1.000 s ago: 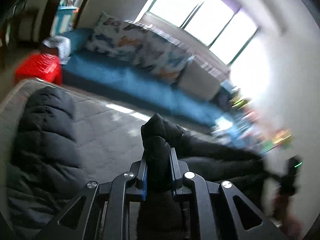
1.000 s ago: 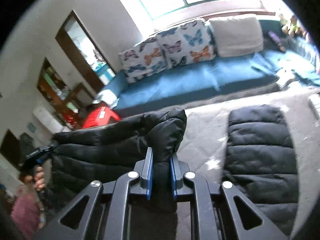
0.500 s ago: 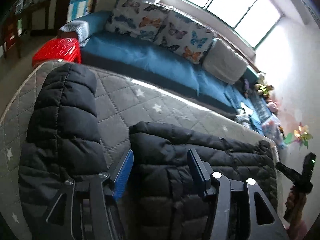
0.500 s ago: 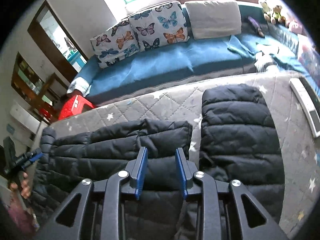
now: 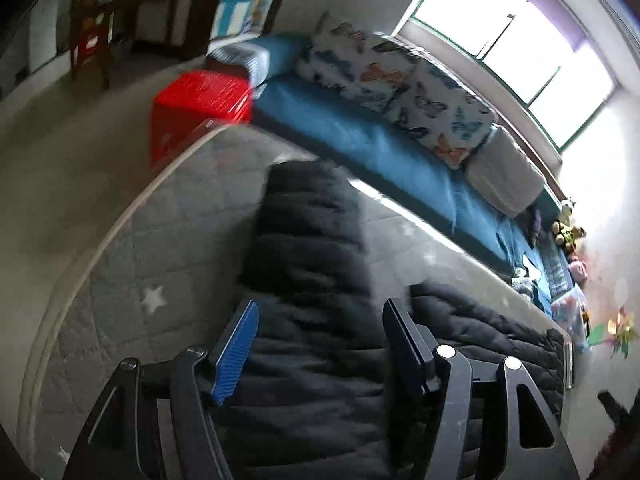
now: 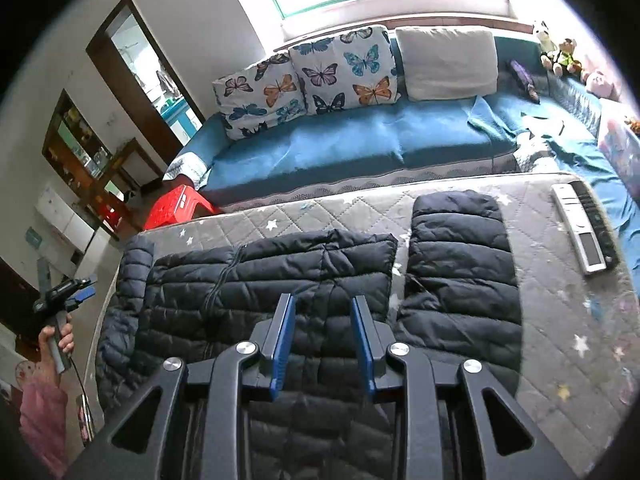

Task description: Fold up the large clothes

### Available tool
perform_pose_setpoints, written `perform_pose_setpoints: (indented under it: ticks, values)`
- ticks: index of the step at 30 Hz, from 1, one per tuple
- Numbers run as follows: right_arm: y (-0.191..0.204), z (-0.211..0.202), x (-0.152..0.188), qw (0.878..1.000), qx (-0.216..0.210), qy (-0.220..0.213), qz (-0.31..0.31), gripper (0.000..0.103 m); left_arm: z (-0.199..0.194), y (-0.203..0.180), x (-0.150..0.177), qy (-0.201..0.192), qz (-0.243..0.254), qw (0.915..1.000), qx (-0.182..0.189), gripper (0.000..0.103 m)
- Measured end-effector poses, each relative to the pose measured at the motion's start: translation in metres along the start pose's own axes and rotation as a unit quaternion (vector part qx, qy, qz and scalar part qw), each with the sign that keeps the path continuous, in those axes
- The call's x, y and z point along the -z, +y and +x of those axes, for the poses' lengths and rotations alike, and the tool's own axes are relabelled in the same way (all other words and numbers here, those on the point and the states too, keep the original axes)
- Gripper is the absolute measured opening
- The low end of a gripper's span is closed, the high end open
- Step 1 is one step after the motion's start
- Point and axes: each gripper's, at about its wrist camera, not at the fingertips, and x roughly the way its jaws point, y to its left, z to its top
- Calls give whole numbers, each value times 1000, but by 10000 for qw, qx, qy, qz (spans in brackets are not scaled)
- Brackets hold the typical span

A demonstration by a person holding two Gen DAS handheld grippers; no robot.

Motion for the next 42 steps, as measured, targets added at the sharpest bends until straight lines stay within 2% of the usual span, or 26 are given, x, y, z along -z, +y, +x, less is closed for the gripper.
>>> perform_pose_setpoints:
  ticks: [2, 5, 9, 12, 13, 15, 16, 17, 18, 23, 27, 31, 37, 40, 42]
  values:
    - [1, -11, 6, 9999, 116, 34, -88, 32, 12, 21, 3, 79, -173, 9998, -40, 68]
    - [-3, -29, 15, 9998, 145, 78, -106, 32, 34, 51, 6, 229, -560, 9981, 90, 68]
    - [-9, -50, 21, 9995, 289, 93, -113, 32, 65, 83, 6, 444, -1193, 9890, 753, 68]
    - [-12, -63, 20, 9989, 460, 14, -91, 32, 85, 95, 7, 608, -1491, 9794, 1221, 68]
    - [-12, -65, 20, 9988, 486, -16, -92, 32, 88, 97, 8, 577, -1530, 9772, 1358, 65]
    - [-14, -68, 20, 9986, 514, -61, -74, 32, 89, 98, 8, 471, -1482, 9771, 1452, 40]
    - [-15, -68, 20, 9985, 532, -76, -45, 32, 89, 97, 8, 446, -1393, 9794, 1393, 23]
    - [-15, -67, 21, 9986, 515, -85, -9, 32, 88, 96, 9, 411, -1324, 9816, 1314, 14]
    - [-15, -66, 22, 9988, 489, -79, 4, 32, 84, 94, 9, 354, -1299, 9826, 1282, 11]
    - [5, -59, 39, 9992, 326, 67, -238, 32, 25, 114, 2, -615, -1339, 9840, 1004, 9]
    - [31, -51, 52, 9977, 218, 230, -596, 32, -10, 129, 2, -785, -1357, 9831, 944, 9]
    - [55, -63, 54, 9952, 210, 67, -952, 32, -61, 117, 14, -1236, -1084, 9800, 1120, 9]
    - [66, -96, 62, 9940, 151, -264, -1051, 32, -153, 36, 45, -1792, 26, 9757, 1259, 9]
    - [62, -108, 71, 9937, 210, -365, -1034, 32, -191, -17, 69, -1882, 602, 9702, 1402, 9]
    - [55, -118, 78, 9939, 223, -451, -983, 32, -203, -55, 85, -1869, 953, 9668, 1460, 9]
